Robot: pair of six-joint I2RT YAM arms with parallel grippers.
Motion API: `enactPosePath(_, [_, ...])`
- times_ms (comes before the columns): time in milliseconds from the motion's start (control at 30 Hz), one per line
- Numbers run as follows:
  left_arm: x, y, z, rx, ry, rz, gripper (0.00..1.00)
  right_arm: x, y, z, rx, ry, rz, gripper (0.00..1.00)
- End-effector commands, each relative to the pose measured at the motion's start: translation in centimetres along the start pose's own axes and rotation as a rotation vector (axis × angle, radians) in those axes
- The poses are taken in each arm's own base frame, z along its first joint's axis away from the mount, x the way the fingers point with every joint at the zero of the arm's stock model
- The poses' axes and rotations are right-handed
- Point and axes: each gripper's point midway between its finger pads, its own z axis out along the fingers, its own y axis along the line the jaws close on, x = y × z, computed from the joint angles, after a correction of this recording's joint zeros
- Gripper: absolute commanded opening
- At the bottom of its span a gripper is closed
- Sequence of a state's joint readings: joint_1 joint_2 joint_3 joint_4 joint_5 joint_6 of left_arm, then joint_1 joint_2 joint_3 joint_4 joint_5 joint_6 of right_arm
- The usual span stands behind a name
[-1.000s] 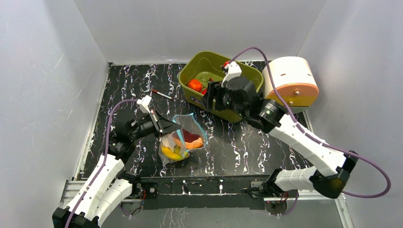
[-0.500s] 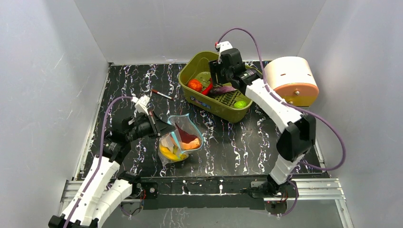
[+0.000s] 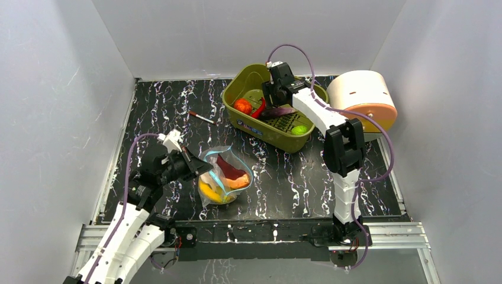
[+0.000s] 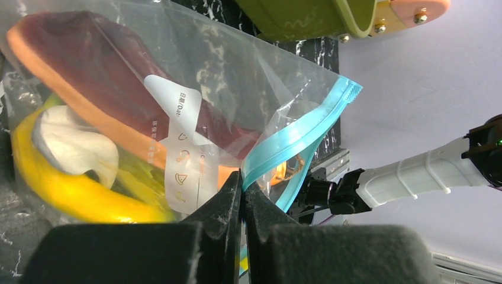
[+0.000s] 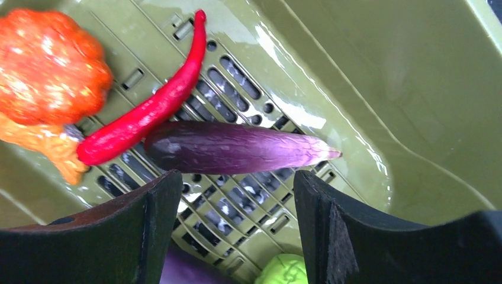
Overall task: Place the food in the zip-top bag and seal the zipper
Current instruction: Pick up the fake vegetable from the bin.
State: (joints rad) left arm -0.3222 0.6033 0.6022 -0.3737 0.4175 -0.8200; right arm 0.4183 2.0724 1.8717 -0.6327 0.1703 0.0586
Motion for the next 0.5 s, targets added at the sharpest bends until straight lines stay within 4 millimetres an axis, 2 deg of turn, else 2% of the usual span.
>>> enactPosePath(0, [0.0,0.4,-0.6,-0.062,0.024,-0.001,0.00,-2.5,-1.6,-1.2,0.035,-0.049,-0.107,0.68])
enactPosePath(133, [-0.2,0.4,-0.3,-0.074,0.036,-0.010,0.00,-1.9,-1.7,-0.4,-0.061,-0.049,-0.285,0.70])
enactPosePath(200, [-0.5,-0.1,-0.3,-0.069,0.033,-0.005,0.00,-2.1,-1.4,0.0,-0.142,-0.065,-0.293,0.65])
enactPosePath(300, [-0.8,-0.2,-0.4,-0.076,0.039,0.013,0.00,-1.3,-0.3,0.7,-0.225,-0.044,-0.359,0.59])
enactPosePath(400, [-0.5,0.3,-0.2,-0.088,0.051,0.018,0.00,1.0,0.3,1.4,-0.299,-0.001,-0.482,0.64])
enactPosePath(467, [-0.5,0.6,0.1,-0.099,0.058,0.019,0.00,0.8,0.2,2.1,-0.304,-0.011,-0.566,0.66])
